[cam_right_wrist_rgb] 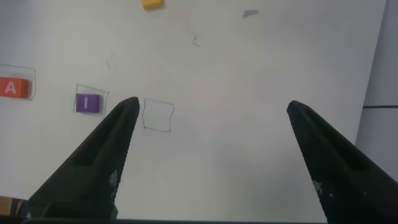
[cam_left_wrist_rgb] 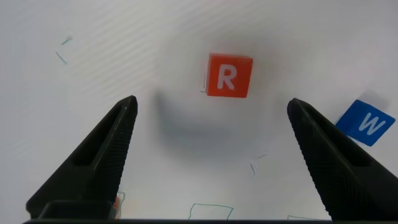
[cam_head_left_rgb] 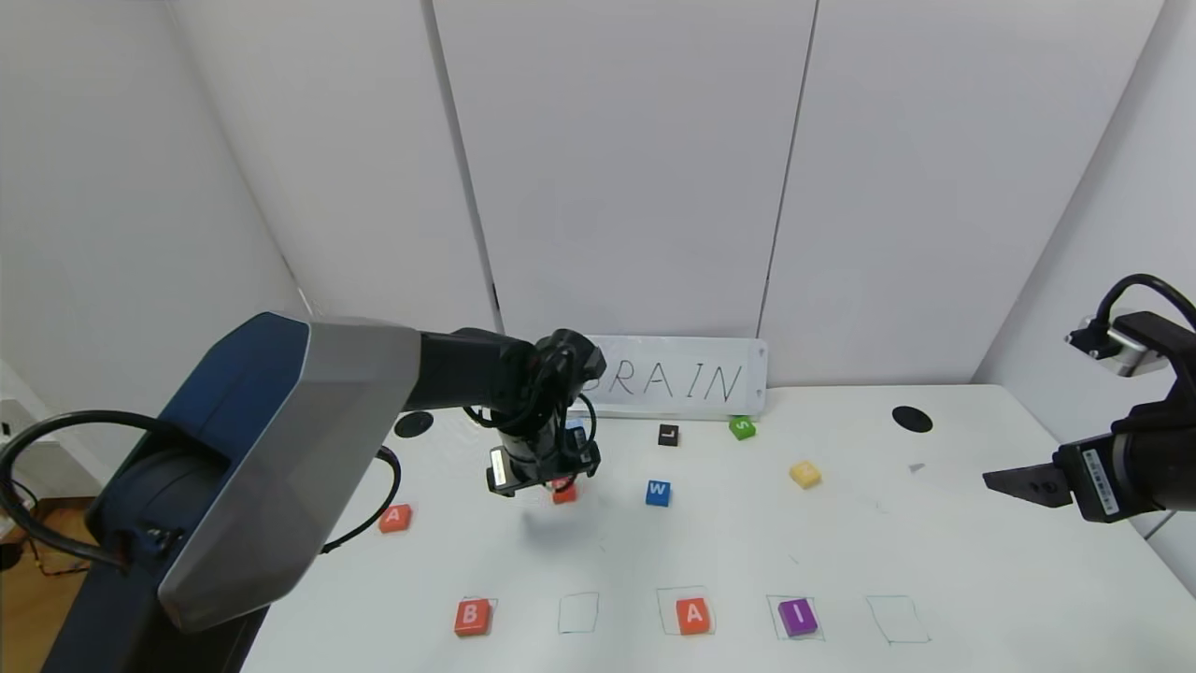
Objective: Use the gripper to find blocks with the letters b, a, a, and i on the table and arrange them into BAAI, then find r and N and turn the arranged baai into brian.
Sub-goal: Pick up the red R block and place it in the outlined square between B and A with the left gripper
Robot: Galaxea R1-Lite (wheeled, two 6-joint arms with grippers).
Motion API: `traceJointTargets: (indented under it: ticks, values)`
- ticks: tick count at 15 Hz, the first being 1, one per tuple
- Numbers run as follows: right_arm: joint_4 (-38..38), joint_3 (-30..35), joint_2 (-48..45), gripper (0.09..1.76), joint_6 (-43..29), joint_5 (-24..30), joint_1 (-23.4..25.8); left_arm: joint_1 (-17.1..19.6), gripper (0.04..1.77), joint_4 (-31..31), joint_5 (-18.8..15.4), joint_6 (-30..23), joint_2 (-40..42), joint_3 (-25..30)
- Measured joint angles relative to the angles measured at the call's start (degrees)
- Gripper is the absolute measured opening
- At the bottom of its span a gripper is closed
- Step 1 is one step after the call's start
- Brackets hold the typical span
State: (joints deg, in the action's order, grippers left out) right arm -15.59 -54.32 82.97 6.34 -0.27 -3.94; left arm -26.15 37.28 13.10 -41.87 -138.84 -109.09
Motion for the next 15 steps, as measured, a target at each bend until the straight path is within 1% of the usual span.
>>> traceJointTargets:
  ticks: [7,15]
  values:
    - [0.02,0.0,0.0,1.71,0.04,0.0,0.0,-0.78,1.72,-0.35,3.45,0.0,-3.96,-2.73]
    - [-0.04,0.0,-0.01,1.71,0.06,-0.02,0.0,-1.55,1.72,-0.61,3.97,-0.2,-5.64,-2.97]
